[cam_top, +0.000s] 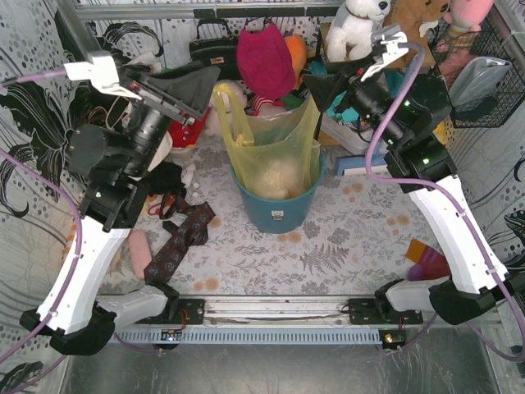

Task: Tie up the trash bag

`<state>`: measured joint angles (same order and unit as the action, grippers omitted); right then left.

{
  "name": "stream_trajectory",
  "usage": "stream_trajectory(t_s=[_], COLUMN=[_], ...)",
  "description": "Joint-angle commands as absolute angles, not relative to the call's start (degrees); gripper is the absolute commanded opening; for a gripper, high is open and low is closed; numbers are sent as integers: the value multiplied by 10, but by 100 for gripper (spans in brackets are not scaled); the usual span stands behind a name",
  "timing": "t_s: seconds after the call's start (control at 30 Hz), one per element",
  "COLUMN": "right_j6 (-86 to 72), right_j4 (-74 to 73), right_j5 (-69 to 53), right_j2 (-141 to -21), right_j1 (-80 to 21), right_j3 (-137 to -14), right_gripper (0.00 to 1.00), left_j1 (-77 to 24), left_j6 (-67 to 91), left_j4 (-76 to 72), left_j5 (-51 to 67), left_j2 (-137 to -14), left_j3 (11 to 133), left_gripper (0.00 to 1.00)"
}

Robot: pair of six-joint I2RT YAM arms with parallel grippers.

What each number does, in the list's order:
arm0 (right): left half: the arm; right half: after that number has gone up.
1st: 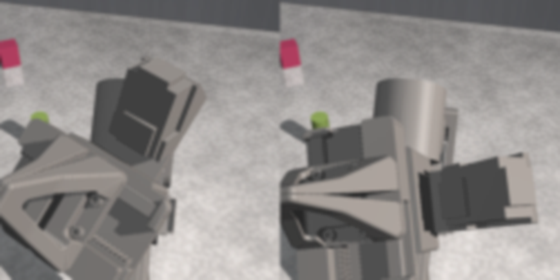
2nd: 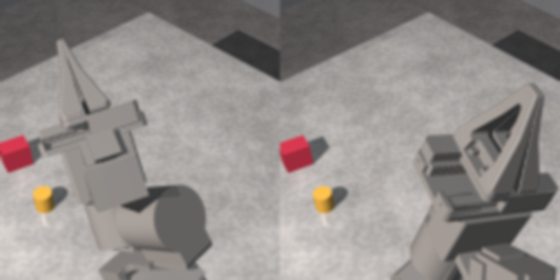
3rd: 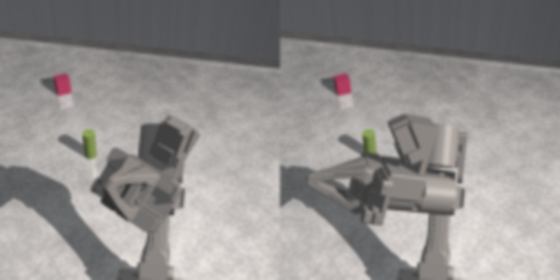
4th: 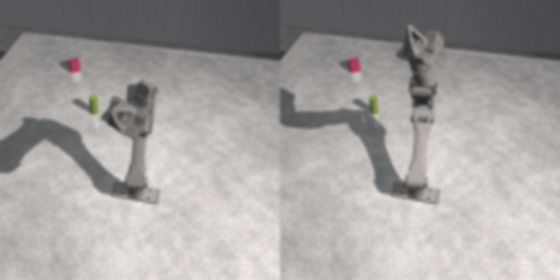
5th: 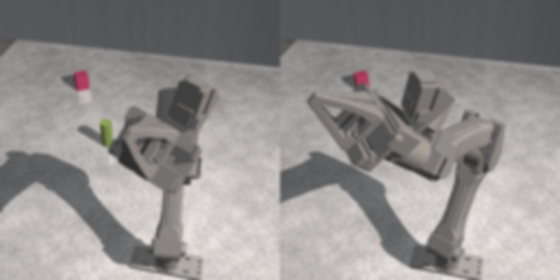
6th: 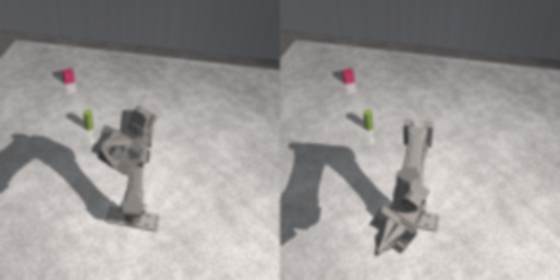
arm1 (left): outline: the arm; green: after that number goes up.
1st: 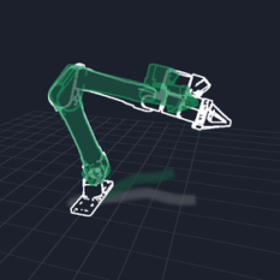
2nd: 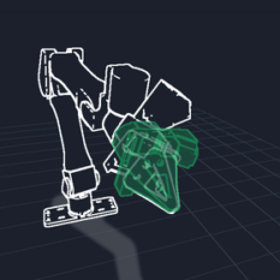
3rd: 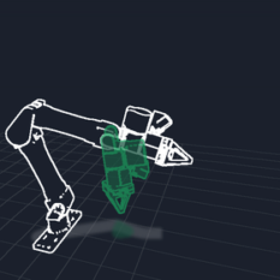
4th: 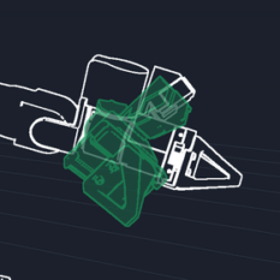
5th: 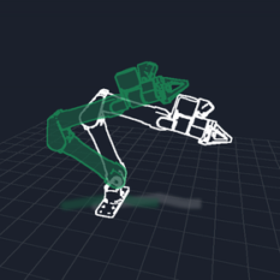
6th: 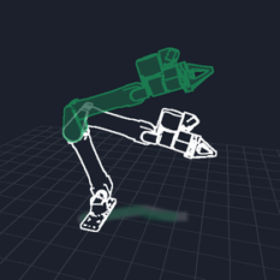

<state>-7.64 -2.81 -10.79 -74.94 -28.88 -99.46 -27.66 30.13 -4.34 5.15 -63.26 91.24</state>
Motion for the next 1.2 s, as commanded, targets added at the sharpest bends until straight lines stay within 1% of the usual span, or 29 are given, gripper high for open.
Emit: stream_trajectory(t_s=[0.0,0.1,0.2,0.27,0.37,0.5,0.63,0.73,0.9,1.0,1.17], right_j6=[-75,-86,-91,-91,-85,-87,-73,-70,-68,-68,-66], right_j4=[-42,-53,-62,-62,-32,-20,-11,-11,-21,-24,-27], right_j5=[-89,-37,15,44,63,125,158,160,155,153,148], right_j2=[-728,-708,-683,-662,-627,-585,-550,-540,-538,-539,-542], right_j1=[-290,-290,-290,-290,-290,-290,-290,-290,-290,-290,-290], right_j3=[-1025,-1022,-1013,-1001,-963,-932,-915,-915,-919,-918,-920], right_gripper=[62,65,67,67,68,68,68,68,69,69,69], left_j1=[-298,-367,-412,-433,-463,-471,-471,-471,-471,-472,-472], left_j6=[291,252,218,209,189,178,173,178,183,180,171], left_j4=[-52,-14,30,34,20,37,80,88,91,89,103], left_j5=[128,125,106,83,31,-30,-41,-39,-55,-73,-101], left_j2=[-694,-753,-813,-840,-870,-910,-964,-988,-987,-978,-976], left_j3=[991,1071,1150,1167,1162,1176,1230,1248,1241,1226,1223], left_gripper=[65,64,64,63,63,64,66,66,62,62,67])
